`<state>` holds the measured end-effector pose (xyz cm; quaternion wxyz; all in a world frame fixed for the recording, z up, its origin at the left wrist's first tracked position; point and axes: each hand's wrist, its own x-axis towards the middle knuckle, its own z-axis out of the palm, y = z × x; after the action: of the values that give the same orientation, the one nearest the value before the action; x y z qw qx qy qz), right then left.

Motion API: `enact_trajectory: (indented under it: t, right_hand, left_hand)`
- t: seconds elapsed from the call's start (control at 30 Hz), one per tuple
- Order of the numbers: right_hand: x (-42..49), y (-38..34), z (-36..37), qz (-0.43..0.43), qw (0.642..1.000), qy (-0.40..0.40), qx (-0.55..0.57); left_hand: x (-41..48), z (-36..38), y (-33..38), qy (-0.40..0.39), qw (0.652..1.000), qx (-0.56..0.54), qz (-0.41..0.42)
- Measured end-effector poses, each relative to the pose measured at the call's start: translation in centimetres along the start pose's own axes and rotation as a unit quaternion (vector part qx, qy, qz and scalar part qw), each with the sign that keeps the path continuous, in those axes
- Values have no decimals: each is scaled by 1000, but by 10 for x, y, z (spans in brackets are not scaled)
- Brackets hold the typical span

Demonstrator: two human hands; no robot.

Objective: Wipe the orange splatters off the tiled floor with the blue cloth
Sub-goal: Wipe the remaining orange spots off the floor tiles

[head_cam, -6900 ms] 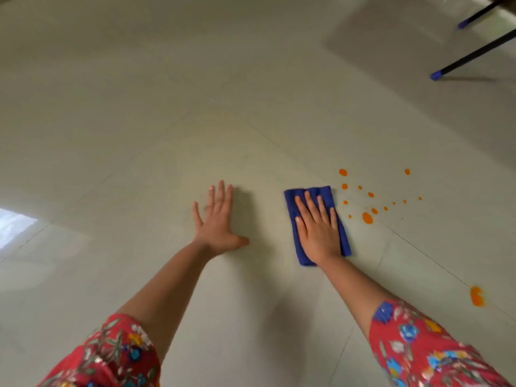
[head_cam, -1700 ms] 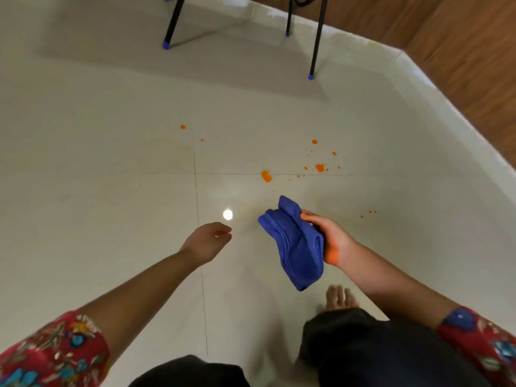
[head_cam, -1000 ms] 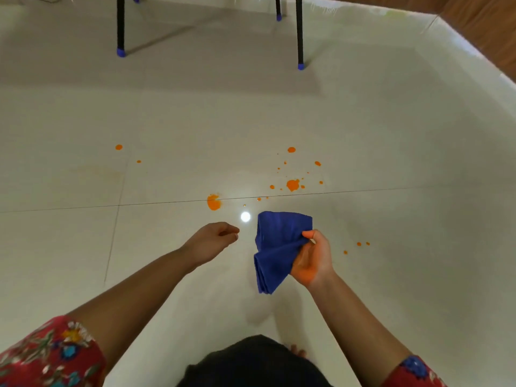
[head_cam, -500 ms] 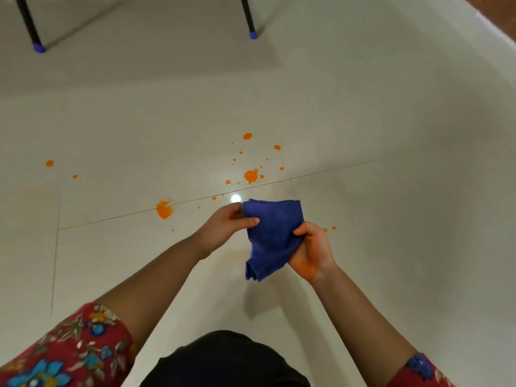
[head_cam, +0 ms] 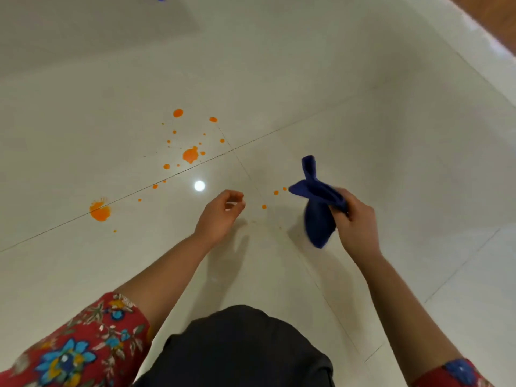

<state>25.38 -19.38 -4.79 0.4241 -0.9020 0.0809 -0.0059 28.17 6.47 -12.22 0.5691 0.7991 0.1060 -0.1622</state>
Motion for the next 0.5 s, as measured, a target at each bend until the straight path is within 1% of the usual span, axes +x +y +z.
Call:
enact_trajectory:
  t: [0.07, 0.1, 0.13, 0.17, 0.2, 0.23, 0.27, 0.33, 0.37, 0.4, 0.43, 0.47, 0.5]
  right_hand:
    - [-17, 12, -5, -59, 994, -15, -92]
    - [-26, 23, -4, -87, 986, -46, -137]
    - [-36, 36, -3, -99, 973, -105, -180]
    - [-47, 51, 0, -87, 955, -180, -219]
    - [-57, 64, 2, -54, 935, -252, -245]
    - [-62, 78, 7, -9, 923, -295, -246]
    - [-65, 86, 13, 30, 931, -286, -225]
    - [-56, 99, 38, 51, 969, -153, -188]
    - [-49, 102, 54, 69, 970, -116, -203]
    - [-44, 104, 74, 88, 958, -119, -244]
    - [-44, 108, 94, 107, 938, -135, -299]
    - [-46, 112, 112, 116, 920, -134, -350]
    - [-45, 117, 122, 116, 913, -114, -375]
  left_hand:
    - [-7, -1, -21, 1, 998, 56, 15]
    - [-10, -3, -30, 1, 996, 87, 25]
    - [-12, -5, -38, 2, 993, 117, 34]
    - [-16, -6, -46, 6, 989, 145, 41]
    - [-19, -8, -53, 11, 985, 168, 48]
    - [-22, -11, -59, 15, 980, 187, 58]
    - [-24, -12, -63, 19, 977, 203, 71]
    - [-23, -17, -70, 23, 967, 232, 100]
    - [-22, -18, -71, 21, 961, 251, 115]
    - [-21, -20, -75, 20, 955, 271, 121]
    - [-19, -22, -77, 22, 950, 288, 121]
    - [-18, -25, -80, 22, 945, 303, 118]
    - [-17, -28, -83, 17, 941, 319, 115]
